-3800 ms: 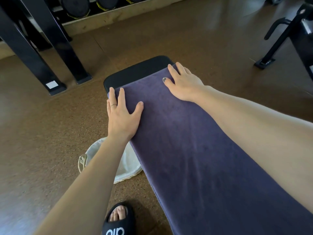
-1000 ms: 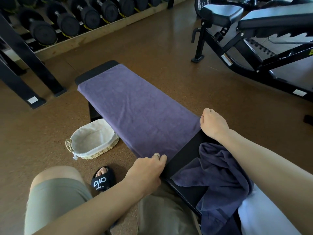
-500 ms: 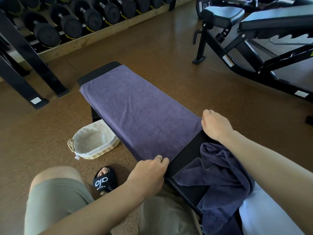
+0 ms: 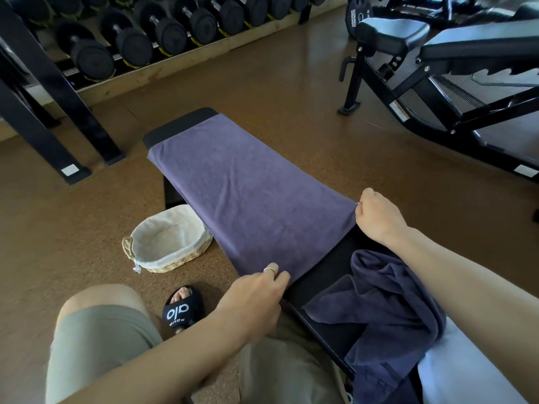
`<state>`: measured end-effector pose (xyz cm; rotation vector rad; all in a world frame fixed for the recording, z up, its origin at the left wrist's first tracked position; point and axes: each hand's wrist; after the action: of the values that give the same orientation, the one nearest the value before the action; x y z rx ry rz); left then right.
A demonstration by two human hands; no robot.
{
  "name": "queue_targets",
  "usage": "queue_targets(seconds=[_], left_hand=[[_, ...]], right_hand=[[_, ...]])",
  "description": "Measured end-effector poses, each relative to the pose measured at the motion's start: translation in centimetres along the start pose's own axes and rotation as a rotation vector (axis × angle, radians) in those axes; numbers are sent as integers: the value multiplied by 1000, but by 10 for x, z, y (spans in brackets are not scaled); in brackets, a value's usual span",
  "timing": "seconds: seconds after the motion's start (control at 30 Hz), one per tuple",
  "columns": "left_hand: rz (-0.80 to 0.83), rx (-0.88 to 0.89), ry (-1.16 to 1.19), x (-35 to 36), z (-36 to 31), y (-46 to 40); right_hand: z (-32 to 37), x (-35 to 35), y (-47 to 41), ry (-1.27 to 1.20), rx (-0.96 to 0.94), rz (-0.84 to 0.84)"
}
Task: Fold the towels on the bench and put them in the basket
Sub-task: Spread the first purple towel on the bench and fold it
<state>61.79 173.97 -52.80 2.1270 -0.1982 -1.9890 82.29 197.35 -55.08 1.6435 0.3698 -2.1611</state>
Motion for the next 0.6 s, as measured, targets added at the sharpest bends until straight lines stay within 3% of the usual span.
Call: queue_targets(seconds=[0.1,0.33,0.4,0.47,0.6], left_hand=[[-11,-37,101,-16,16,-5],[-85,-239,377,-73,81,-29],[-91,-318,511,-88,105,-39],[-110,-380,645,-97,132,-51],[-169,-505,864,-107,189,-74]], right_hand=[[9,-18,-7,-193,39,23],[63,-63,-62,-1038,265,-12],[81,-71,-82,-1213,257,-9],[100,-76,-103,-1263,208,2],[132,-71,-157,-1103,57,28]])
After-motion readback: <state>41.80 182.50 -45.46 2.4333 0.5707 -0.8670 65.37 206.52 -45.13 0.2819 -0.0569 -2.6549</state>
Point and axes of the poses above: each hand's wrist, its own y-axis away from the middle knuckle, its own x-axis out of the palm, z = x × y, and after that the axes turned 12 degrees about -x, right-handed
